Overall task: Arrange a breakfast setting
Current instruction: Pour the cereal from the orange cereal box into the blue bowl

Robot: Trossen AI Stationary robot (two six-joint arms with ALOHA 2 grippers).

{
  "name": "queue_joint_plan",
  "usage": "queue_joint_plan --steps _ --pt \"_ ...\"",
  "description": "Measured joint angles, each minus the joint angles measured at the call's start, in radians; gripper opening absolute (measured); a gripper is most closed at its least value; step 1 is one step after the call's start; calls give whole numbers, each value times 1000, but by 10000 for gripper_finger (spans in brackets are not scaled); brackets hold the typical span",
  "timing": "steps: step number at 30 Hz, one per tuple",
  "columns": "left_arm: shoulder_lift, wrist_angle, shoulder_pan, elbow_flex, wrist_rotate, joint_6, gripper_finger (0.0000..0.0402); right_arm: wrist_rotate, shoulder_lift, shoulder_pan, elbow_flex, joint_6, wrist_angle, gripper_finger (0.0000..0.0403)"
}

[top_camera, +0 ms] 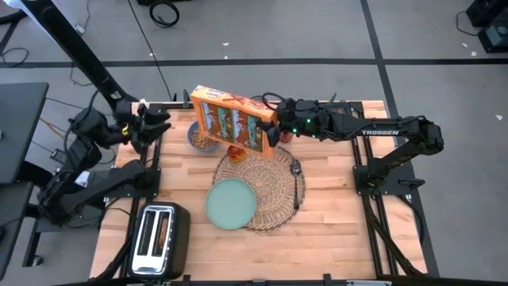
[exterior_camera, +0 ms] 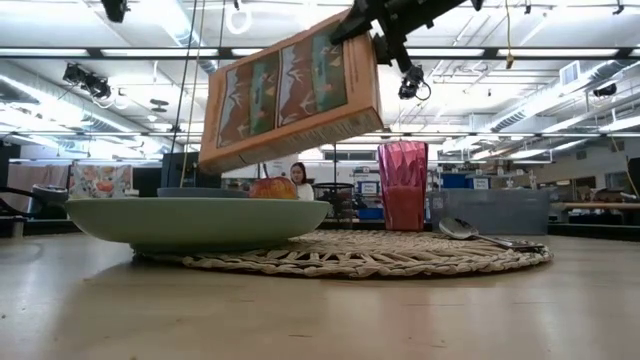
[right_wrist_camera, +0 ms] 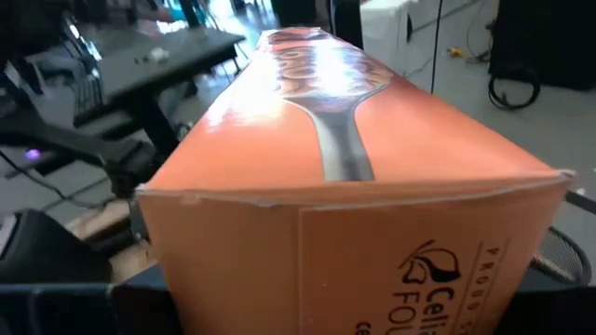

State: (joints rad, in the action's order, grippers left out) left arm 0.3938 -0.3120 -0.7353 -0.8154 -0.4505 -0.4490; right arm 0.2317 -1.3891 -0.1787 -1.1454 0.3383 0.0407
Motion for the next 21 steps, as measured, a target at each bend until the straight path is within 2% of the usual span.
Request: queue_joint_plan --steps 5,9,21 --pt "-87 216 0 145 -4 -96 286 -1 1 0 0 -1 -3 246" --pt "-121 383 0 227 -8 -152 300 0 1 0 1 -1 -15 246" --pt "-120 414 0 240 -7 -168 302 0 1 0 1 1 -47 246"
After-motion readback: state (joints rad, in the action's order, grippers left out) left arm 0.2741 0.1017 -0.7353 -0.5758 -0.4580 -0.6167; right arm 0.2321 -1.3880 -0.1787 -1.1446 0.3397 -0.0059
